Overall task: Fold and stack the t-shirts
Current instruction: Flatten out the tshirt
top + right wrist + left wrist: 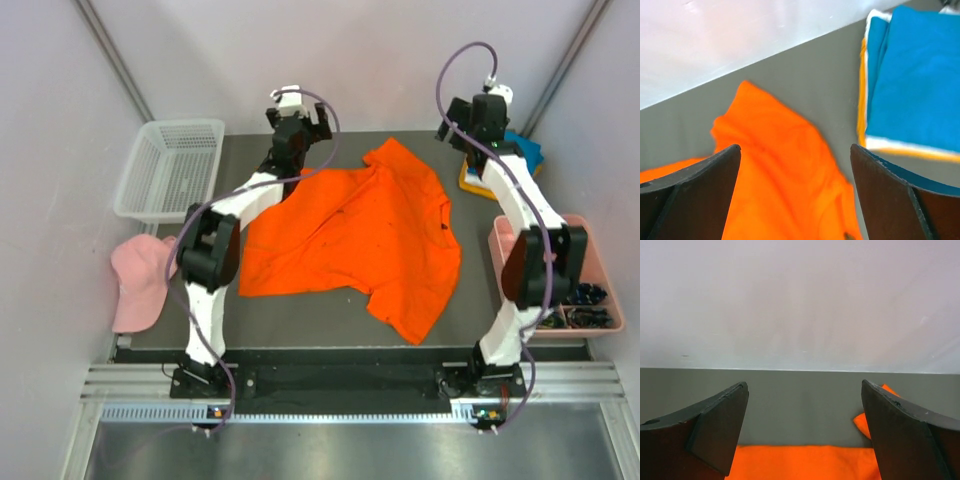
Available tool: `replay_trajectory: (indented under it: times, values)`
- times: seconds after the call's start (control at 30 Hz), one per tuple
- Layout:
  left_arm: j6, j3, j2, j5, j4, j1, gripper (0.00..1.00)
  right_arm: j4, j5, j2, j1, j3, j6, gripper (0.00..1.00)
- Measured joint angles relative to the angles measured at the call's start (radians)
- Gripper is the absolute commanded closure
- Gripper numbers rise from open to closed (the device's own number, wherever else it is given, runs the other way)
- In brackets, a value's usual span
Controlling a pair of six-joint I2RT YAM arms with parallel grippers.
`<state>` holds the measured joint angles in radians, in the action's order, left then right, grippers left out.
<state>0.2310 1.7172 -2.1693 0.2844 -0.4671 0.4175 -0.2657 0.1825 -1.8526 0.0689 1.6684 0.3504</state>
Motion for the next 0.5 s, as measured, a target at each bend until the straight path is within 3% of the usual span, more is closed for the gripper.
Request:
replay_trajectory:
  times: [0.17, 0.5]
  values:
    - [-0.034, -0.202, 0.246, 0.047, 0.039, -0.026, 0.01, -0.060, -0.002, 0.245, 0.046, -0.264, 0.095, 0.10]
    - [-0.051, -0.403, 0.252, 0.062, 0.214, -0.134, 0.01, -0.200, 0.002, 0.537, 0.170, -0.786, 0.211, 0.10]
